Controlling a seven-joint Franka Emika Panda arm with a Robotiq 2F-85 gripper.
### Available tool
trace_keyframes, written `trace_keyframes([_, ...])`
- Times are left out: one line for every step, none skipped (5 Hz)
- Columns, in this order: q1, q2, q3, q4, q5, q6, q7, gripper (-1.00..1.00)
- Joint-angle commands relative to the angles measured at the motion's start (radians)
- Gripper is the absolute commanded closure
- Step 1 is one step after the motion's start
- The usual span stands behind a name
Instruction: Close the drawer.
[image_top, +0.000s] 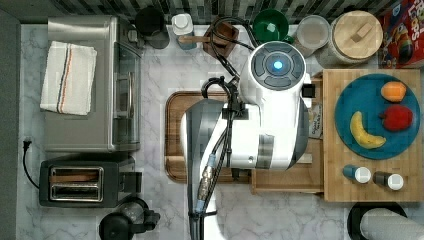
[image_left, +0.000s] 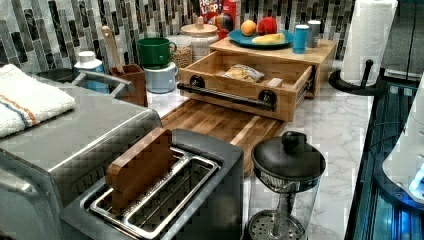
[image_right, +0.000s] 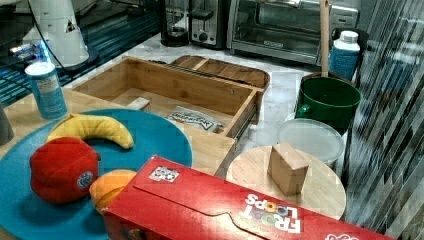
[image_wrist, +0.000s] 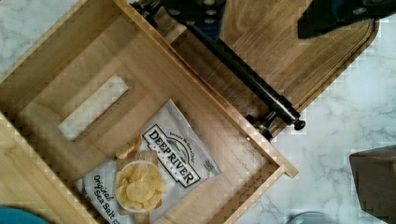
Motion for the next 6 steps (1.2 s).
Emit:
trace_keyframes([-0.003,0.001,0.001,-0.006,-0.001,0.003,-0.013,1.0])
trace_keyframes([-0.002,0.001,0.001,-0.005,-0.001,0.003,-0.013,1.0])
trace_keyframes([0.0,-0.018,0.021,-0.037,0.027,-0.012,-0.15,-1.0])
trace_keyframes([0.022,-0.074,0.044,-0.136,0.061,0.071,-0.29,-1.0])
trace_keyframes([0.042,-0.056,0.059,-0.116,0.059,0.026,-0.403,-1.0])
trace_keyframes([0.052,-0.047,0.089,-0.12,0.052,0.023,-0.469,-1.0])
